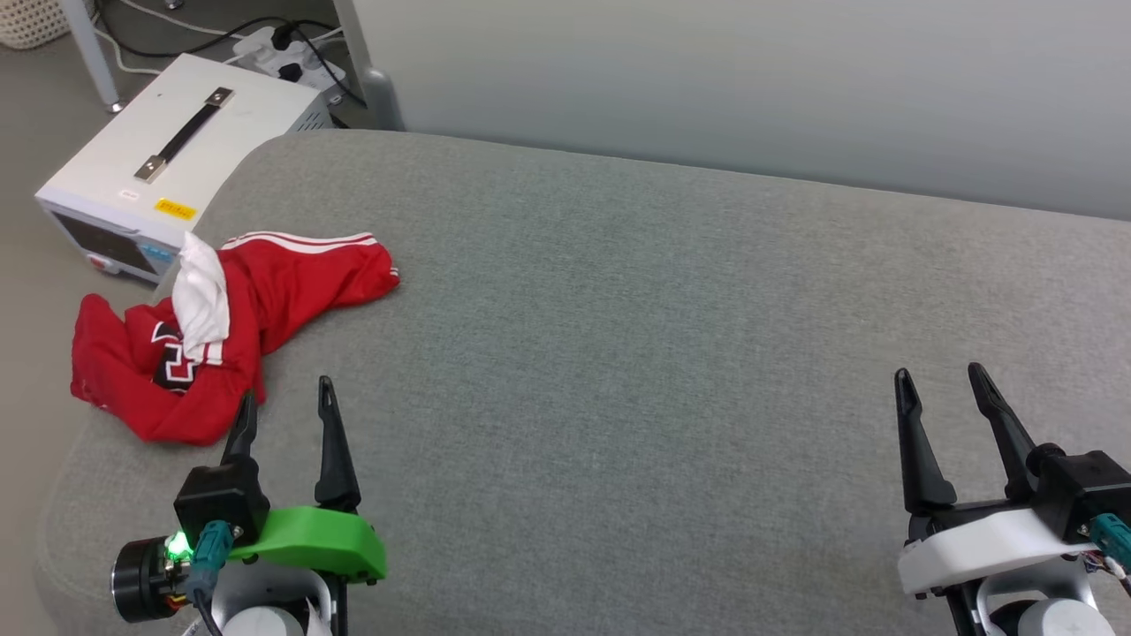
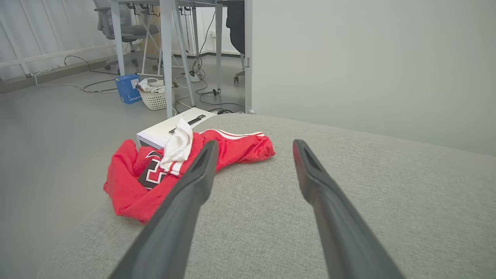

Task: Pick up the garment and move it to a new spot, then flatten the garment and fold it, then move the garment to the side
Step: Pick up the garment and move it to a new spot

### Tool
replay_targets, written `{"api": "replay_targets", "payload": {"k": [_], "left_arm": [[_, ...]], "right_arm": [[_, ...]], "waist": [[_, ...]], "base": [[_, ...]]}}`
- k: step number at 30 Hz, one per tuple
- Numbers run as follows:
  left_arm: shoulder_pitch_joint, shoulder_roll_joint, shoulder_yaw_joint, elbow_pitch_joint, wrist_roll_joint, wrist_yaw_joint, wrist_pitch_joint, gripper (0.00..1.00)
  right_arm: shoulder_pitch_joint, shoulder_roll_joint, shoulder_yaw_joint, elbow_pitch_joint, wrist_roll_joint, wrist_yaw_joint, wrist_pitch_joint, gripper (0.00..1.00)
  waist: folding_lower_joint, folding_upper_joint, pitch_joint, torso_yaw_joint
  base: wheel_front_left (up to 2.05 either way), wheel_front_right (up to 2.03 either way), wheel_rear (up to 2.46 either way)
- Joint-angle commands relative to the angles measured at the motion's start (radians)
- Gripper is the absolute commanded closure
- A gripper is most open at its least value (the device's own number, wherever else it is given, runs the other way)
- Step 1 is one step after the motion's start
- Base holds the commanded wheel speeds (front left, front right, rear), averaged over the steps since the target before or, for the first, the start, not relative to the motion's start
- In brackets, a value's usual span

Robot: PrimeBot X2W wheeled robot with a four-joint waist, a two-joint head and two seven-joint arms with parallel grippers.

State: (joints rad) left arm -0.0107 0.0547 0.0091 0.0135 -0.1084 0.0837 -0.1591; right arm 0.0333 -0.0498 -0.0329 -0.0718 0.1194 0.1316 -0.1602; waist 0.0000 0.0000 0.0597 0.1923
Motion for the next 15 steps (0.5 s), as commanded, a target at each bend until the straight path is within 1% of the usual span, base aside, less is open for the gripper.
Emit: {"api": "replay_targets", "payload": {"k": [1,15], "left_arm": [[-0.018,-0.003,0.003,0.002,-0.013,0.008,-0.010,0.00],[-0.023,-0.003,0.022,0.014,-0.064,0.030,-0.039,0.00]], "right_arm": [[-0.013,-0.001,0.001,-0.009,-0.005,-0.001,-0.010,0.00],[-0.017,-0.001,0.019,-0.021,-0.020,-0.001,-0.038,0.00]], "waist": [[0.0000,0.0000,0.017,0.055],[0.0000,0.0000,0.041,0.214]], "base": [[0.00,0.00,0.00],[0.00,0.00,0.00]]}}
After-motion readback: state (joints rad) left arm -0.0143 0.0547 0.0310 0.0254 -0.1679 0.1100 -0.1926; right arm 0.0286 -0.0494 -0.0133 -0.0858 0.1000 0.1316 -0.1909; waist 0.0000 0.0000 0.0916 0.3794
